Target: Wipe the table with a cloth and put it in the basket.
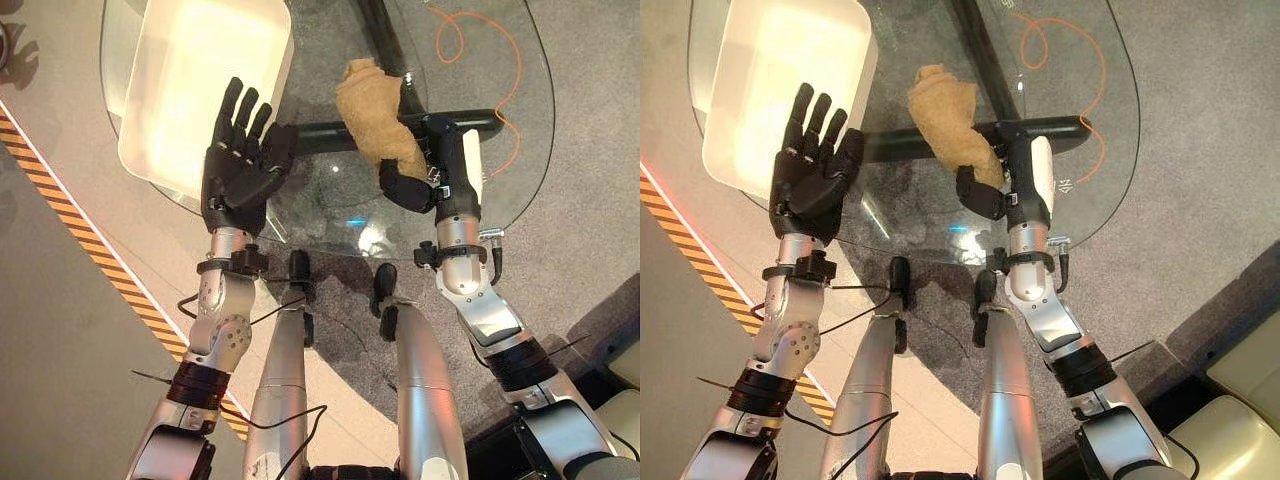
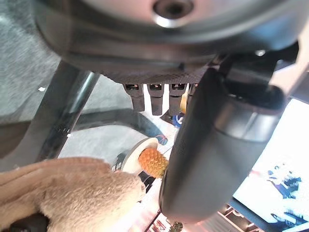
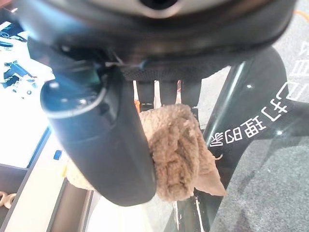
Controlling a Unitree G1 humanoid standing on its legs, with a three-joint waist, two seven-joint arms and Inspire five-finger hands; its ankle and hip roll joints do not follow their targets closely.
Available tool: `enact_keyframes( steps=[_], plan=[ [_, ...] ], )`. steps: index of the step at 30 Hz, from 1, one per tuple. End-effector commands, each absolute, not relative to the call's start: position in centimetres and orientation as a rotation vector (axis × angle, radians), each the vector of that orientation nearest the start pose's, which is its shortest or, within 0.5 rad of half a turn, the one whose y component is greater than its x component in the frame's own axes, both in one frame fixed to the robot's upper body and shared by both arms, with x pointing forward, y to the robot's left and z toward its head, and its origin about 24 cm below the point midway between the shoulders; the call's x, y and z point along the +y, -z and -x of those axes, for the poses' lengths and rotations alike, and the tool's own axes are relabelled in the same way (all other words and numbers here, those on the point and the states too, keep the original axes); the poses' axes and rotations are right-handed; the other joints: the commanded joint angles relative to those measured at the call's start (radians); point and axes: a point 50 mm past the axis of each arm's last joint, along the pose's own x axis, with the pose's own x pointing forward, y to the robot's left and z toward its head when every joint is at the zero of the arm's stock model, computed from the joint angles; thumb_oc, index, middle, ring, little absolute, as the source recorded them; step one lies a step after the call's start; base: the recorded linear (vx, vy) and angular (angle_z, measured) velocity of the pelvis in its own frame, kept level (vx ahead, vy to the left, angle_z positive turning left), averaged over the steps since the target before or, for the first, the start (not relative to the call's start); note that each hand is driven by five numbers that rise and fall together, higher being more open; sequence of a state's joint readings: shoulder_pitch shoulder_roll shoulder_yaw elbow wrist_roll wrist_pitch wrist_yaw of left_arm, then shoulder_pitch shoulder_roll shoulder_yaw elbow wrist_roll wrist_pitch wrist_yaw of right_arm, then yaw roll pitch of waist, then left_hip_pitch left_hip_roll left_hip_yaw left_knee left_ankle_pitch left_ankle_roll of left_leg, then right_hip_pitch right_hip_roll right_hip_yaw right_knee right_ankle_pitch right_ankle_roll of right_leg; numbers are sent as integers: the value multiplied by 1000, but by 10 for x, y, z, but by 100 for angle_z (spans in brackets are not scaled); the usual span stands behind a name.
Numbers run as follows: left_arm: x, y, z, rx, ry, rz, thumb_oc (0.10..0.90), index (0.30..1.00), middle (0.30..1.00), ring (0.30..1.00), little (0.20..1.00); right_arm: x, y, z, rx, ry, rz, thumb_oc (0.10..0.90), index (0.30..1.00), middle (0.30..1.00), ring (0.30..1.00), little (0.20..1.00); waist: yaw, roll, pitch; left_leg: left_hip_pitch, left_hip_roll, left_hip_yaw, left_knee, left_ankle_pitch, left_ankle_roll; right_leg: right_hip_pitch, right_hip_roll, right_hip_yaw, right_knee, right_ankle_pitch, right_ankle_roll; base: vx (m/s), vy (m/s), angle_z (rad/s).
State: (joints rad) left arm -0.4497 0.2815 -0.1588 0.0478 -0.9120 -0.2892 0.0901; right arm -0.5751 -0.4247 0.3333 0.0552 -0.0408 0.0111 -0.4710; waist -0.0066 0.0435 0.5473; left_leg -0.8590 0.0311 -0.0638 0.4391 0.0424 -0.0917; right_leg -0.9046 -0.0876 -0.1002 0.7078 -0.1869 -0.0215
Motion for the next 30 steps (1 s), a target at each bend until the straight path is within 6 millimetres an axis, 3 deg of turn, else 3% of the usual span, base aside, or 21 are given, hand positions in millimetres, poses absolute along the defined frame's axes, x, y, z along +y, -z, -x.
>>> enact_keyframes(
  steps=[1,15,30],
  plan=[
    [138,-228,-297,-730,429,733,800,900,900,900,900,-102,-271,-277,-1090,11,275,100,300,300,300,200,-9,-3,-27,63,-55,83,35,-71,98,66,86,36,-121,84,24,0,0,0],
    [109,-241,-296,-656,641,863,800,900,900,900,900,-86,-281,-269,-1148,-78,265,100,300,300,300,200,-19,-8,-27,61,-53,87,36,-72,96,64,82,40,-126,88,27,0,0,0],
    [91,-255,-288,-669,786,903,800,900,900,900,900,-77,-282,-269,-1138,-115,272,100,300,300,300,200,-25,-12,-27,64,-52,88,24,-68,92,67,83,42,-140,90,26,0,0,0]
  ],
)
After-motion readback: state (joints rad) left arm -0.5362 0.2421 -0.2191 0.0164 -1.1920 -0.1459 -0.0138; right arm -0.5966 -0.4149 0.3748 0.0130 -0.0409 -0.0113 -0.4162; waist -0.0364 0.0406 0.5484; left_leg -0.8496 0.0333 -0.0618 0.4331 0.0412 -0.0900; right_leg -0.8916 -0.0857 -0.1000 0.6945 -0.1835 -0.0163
